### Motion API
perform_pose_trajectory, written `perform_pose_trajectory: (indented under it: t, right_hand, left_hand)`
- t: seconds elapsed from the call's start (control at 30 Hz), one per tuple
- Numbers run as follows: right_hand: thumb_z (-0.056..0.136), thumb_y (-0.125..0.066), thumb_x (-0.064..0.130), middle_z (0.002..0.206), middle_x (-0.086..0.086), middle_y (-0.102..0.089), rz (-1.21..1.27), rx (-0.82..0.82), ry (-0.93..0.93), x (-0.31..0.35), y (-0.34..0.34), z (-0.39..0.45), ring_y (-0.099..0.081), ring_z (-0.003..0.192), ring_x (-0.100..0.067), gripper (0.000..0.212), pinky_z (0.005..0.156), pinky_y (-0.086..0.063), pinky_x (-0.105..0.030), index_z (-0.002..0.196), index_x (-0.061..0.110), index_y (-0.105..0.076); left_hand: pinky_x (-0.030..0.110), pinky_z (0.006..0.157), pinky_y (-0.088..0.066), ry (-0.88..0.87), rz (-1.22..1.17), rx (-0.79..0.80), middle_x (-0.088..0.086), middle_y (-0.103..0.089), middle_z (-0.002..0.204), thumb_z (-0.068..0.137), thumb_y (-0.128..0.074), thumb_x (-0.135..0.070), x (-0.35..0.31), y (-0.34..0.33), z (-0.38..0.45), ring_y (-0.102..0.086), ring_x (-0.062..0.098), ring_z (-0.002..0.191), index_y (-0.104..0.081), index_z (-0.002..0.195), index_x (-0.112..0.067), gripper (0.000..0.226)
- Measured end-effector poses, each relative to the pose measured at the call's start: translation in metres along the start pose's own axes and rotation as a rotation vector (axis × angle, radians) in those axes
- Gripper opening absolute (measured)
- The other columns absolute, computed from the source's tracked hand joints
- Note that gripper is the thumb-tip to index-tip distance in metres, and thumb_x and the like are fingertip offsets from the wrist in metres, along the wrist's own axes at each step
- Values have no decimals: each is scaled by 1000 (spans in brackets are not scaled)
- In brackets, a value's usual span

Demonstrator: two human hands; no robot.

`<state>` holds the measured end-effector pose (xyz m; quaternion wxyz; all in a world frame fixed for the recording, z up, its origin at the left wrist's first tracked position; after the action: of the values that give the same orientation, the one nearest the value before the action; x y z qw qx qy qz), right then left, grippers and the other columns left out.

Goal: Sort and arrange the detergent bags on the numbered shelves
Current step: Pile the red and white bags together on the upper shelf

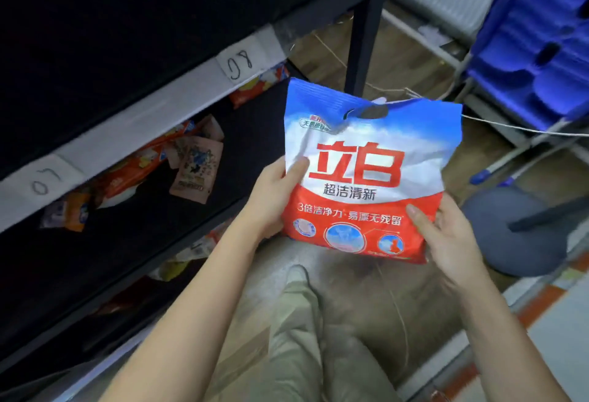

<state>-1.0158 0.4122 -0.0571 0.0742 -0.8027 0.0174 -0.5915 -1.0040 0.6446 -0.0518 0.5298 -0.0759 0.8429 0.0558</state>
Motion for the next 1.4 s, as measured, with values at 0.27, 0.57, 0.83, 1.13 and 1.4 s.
perform_pose_trajectory:
  t: [0.27,0.57,0.83,1.13,1.4]
  right_hand:
    - [45,-80,61,85,9,-74,24,-43,392,158,-2,-56,-70,74,-6,64,63,-56,-19,95,25,-61]
    - [45,-78,59,85,5,-74,148,165,779,341,-98,-79,-71,74,-14,46,65,-59,-30,82,34,-68]
    - [87,-64,11,71,11,-69,194,228,1123,495,-213,-83,-66,70,-7,16,67,-57,-31,78,23,-57]
    - [82,-67,20,84,-5,-67,60,278,1143,612,-401,-45,-66,81,-21,19,78,-56,-40,67,20,-54]
    - [95,-47,24,118,-14,-61,-183,73,1010,651,-536,9,-57,108,-29,29,83,-43,-31,114,6,-59]
  left_hand:
    - [33,76,-56,-551,133,-114,-4,-73,95,96,-52,-32,-149,-17,-121,-70,13,87,-62,91,-34,12]
    - [15,65,-45,-1107,339,-491,-12,-66,81,94,-53,-33,-343,50,-221,-59,-7,71,-57,81,-34,13]
    - [23,68,-46,-1401,482,-826,1,-68,90,92,-54,-28,-507,130,-285,-58,-5,69,-65,98,-4,27]
    - [40,86,-42,-1160,629,-1221,22,-63,112,91,-45,-35,-635,280,-271,-59,29,98,-62,104,2,42]
    - [35,99,-35,-780,768,-1323,24,-48,135,102,-31,-13,-695,378,-200,-45,36,126,-45,131,6,38]
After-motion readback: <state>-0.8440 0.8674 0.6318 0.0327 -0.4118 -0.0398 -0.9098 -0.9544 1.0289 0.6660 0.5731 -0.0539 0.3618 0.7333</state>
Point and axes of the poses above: each hand's wrist, its own z-axis towards the middle knuckle, its own y-axis out of the back of the hand, x = y × z, the point moved 2 cm from there along z, towards the middle knuckle
